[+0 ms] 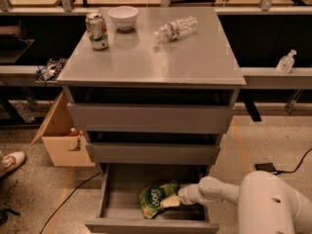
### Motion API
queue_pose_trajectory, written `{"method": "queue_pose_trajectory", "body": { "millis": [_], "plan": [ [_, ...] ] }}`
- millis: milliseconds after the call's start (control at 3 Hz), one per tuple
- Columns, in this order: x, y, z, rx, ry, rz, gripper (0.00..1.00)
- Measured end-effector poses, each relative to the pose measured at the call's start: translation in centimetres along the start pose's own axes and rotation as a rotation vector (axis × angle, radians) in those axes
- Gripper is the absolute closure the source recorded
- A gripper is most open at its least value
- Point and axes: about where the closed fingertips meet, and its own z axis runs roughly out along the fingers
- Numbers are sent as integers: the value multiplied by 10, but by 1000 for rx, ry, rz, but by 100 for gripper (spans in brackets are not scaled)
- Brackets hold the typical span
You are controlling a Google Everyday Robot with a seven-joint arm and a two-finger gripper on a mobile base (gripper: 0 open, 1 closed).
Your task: Pick green rice chip bag from bottom drawer and place on counter
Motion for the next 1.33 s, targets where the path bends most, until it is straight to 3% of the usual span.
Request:
{"method": "queue_pose_trajectory", "body": {
  "millis": [333, 1000, 1333],
  "plan": [
    [3, -3, 16, -27, -7, 6, 42],
    [0, 7, 16, -49, -35, 2, 88],
    [-19, 29, -11, -74, -90, -39, 100]
  ]
}}
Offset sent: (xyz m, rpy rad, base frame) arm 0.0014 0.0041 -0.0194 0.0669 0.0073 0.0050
